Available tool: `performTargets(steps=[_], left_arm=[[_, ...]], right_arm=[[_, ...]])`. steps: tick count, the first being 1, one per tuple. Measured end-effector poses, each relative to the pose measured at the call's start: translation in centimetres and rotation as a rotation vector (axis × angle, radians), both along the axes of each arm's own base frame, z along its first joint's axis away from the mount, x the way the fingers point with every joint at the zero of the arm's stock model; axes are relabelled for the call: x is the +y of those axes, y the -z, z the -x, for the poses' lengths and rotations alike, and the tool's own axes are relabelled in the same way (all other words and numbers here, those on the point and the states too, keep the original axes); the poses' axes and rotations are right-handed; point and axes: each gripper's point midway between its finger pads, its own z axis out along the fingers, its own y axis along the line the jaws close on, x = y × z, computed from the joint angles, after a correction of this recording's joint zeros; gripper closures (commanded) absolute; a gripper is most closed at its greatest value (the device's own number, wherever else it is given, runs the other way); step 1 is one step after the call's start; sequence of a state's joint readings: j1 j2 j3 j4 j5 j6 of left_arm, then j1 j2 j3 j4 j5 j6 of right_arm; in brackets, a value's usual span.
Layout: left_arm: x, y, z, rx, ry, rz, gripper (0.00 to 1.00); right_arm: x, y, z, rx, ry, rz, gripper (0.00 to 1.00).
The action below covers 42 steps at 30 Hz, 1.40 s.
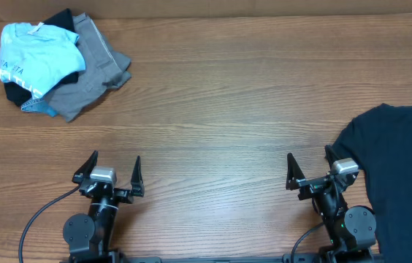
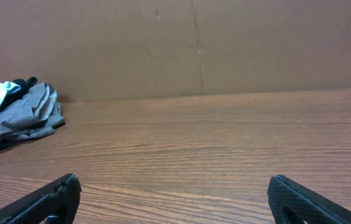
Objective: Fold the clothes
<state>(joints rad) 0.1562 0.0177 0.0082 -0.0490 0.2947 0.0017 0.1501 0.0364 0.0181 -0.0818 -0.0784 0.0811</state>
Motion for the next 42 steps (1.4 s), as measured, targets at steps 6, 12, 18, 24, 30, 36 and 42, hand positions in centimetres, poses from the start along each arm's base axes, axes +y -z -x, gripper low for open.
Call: performTargets(steps=[6,12,18,24,30,36,42], left_arm=[[0.0,0.0,0.0,0.0,0.0,0.0,0.0],[0.0,0.0,0.0,0.0,0.0,0.0,0.0],[0.0,0.0,0.0,0.0,0.0,0.0,0.0],[0.0,0.0,0.0,0.0,0.0,0.0,0.0],[0.14,-0.09,-0.02,-0.004,-0.008,-0.007,0.0],[0.65,0.07,-0.07,0.0,-0.037,-0.028,0.0],[0.58,-0.24,-0.09,-0.01,-0.034,-0.002,0.0]], right_arm=[[0.0,0.0,0.0,0.0,0.0,0.0,0.0],[0.0,0.0,0.0,0.0,0.0,0.0,0.0],[0.0,0.0,0.0,0.0,0.0,0.0,0.0],[0.0,0.0,0.0,0.0,0.0,0.0,0.0],[0.0,0.0,0.0,0.0,0.0,0.0,0.0],[0.01,-0.32,-0.01,-0.013,0.0,-0.002,0.0],[0.02,-0.35,-0.05,-0.002,0.001,-0.046,0.0]])
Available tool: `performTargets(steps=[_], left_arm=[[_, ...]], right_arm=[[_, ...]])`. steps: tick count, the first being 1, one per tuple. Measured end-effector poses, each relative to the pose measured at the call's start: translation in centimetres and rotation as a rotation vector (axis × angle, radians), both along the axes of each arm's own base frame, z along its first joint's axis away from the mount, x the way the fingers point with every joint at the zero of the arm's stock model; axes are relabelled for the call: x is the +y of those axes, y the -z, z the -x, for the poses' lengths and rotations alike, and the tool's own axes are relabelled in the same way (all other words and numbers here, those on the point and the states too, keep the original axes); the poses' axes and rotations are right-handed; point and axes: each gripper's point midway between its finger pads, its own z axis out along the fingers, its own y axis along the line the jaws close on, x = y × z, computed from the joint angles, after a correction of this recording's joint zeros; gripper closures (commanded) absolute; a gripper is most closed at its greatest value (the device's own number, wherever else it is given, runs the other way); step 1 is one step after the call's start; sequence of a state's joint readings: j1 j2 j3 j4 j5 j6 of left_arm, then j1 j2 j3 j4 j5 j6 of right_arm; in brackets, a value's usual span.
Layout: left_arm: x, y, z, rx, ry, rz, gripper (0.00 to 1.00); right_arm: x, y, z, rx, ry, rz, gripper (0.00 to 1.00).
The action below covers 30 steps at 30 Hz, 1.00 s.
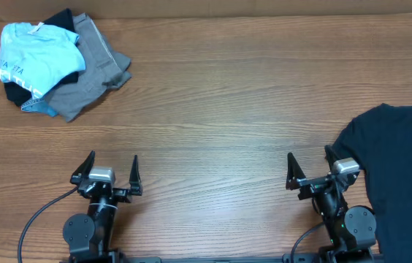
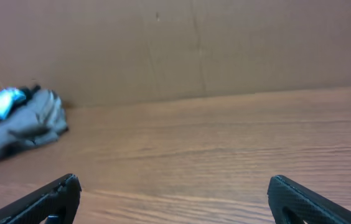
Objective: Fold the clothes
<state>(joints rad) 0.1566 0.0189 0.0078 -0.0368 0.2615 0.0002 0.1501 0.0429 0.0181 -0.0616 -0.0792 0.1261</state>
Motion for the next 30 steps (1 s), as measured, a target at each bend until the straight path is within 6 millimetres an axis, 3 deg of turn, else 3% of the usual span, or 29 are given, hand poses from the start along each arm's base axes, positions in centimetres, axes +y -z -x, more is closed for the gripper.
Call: performTargets(steps=[3,7,12,15,18,22,26,27,30], left_arm=[[-0.5,-2.5,0.0,-0.098,0.027,0.023,0.0],[-0.7,-3.9,0.3,-0.078,0.038,0.097,0.0],[-0.9,-7.0,0.5,0.061,0.036,0.167,0.0],[-0.9,-10.3,-0.5,0.128,0.041,0.188,0.0],[-0.9,-12.2,-2.1,0.261,0.047,0.222,0.0],[-0.9,-13.0,-4.8,0.488,0.047,0.275,0.0],[-0.9,-12.6,-6.7,0.694,0.055,0.305,0.0],[-1.0,-12.7,-7.3,0.739,0.072,0.293,0.0],[-1.6,-12.4,-7.5,0.827,0.112,0.295,0.0]], right_arm=[[0.3,-0.8,0.1,-0.011,-0.016,-0.09,0.0],[0.7,-2.2,0.4,0.009,-0.042,-0.161,0.0],[0.8,-7.6,1.1,0.067,-0.047,-0.178,0.0],[0.7,-9.2,1.2,0.199,-0.032,-0.16,0.0],[0.1,-8.9,0.9,0.447,0.029,-0.105,0.0],[-1.1,-9.6,-1.7,0.645,0.123,-0.003,0.0],[-1.2,-9.8,-5.9,0.729,0.159,0.053,0.0],[-1.3,-9.0,-7.4,0.766,0.172,0.072,0.0],[-2.4,-6.0,-9.2,0.875,0.234,0.043,0.0]])
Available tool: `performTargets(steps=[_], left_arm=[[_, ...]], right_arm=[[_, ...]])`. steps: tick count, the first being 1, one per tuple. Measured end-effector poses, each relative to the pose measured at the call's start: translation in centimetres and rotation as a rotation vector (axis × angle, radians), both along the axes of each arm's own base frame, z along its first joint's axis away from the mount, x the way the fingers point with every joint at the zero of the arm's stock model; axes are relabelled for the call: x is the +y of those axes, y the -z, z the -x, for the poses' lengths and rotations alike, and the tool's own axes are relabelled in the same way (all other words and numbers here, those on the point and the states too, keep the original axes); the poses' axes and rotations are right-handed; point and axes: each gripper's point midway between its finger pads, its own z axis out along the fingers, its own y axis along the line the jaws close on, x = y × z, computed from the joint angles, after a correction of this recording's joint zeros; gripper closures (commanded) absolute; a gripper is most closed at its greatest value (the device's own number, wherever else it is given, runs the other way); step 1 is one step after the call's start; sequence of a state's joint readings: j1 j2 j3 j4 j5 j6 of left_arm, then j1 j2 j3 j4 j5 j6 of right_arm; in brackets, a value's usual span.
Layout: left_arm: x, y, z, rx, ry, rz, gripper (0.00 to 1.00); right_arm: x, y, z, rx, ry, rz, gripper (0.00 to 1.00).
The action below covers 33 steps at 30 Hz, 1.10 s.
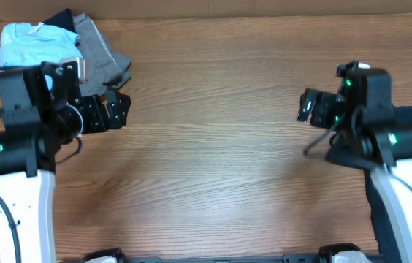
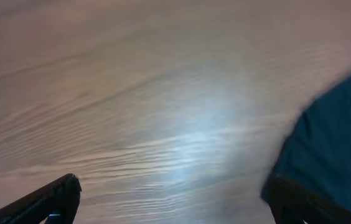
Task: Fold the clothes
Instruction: 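Reach the right gripper to the black t-shirt and grasp its edge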
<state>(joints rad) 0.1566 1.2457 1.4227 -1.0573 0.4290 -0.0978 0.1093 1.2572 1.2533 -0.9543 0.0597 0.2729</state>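
A pile of clothes lies at the table's back left: a light blue shirt (image 1: 25,45) on top, a grey garment (image 1: 102,52) and a black one (image 1: 61,17) under it. My left gripper (image 1: 112,109) hangs raised just right of the pile's near edge, its fingers apart, holding nothing. A dark navy shirt is spread at the right edge, partly hidden under my right arm. In the right wrist view the same navy shirt (image 2: 340,134) shows at the right. My right gripper (image 2: 172,190) is open over bare wood just left of it, also seen from overhead as the right gripper (image 1: 310,107).
The wooden table (image 1: 213,146) stretches between the pile and the navy shirt. A brown wall runs along the table's back edge. Both white forearms reach in from the front corners.
Both arms have left their rest posts at the front edge and now stand raised over mid-table. The left is by the pile, the right at the navy shirt's left edge. Both stay open.
At both earlier moments the arms sat parked at the table's front edge with open grippers, and the clothes lay untouched. Now both arms are up and extended, one near each garment group. The clothes have not moved.
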Motion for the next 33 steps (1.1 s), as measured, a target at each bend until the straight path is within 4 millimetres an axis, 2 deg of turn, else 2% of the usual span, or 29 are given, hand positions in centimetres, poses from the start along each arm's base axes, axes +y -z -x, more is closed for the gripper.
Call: performTargets(steps=[3,5,9,12,14,17,19,23,25,29,33], left_arm=[[-0.4,0.2,0.1,0.038,0.03,0.015,0.0],[-0.6,0.5,0.5,0.064,0.041,0.023,0.0],[-0.9,0.9,1.2,0.097,0.049,0.036,0.0],[-1.0,0.8,1.2,0.096,0.054,0.037,0.0],[-1.0,0.8,1.2,0.092,0.063,0.031,0.0],[-1.0,0.8,1.2,0.09,0.065,0.028,0.0],[-0.9,0.8,1.2,0.091,0.063,0.025,0.0],[-0.9,0.9,1.2,0.092,0.061,0.022,0.0],[-0.8,0.9,1.2,0.092,0.06,0.02,0.0],[-0.8,0.9,1.2,0.092,0.06,0.019,0.0],[-0.8,0.9,1.2,0.092,0.059,0.019,0.0]], right_arm=[[-2.7,4.4,-0.9,0.154,0.138,-0.035,0.02],[-5.4,8.1,-1.1,0.277,0.255,-0.076,0.1],[-8.7,13.1,-0.7,0.431,0.389,-0.161,0.17],[-9.7,15.3,-1.1,0.473,0.429,-0.197,0.25],[-9.7,16.5,-1.6,0.486,0.433,-0.209,0.4],[-9.6,18.8,-1.8,0.533,0.437,-0.213,0.47],[-9.7,20.3,-1.4,0.575,0.453,-0.207,0.48],[-10.2,22.0,-0.7,0.627,0.482,-0.178,0.49],[-10.4,22.0,-0.7,0.629,0.488,-0.166,0.63],[-10.7,22.0,-0.7,0.623,0.497,-0.153,0.67],[-10.8,22.0,-0.7,0.623,0.5,-0.146,0.82]])
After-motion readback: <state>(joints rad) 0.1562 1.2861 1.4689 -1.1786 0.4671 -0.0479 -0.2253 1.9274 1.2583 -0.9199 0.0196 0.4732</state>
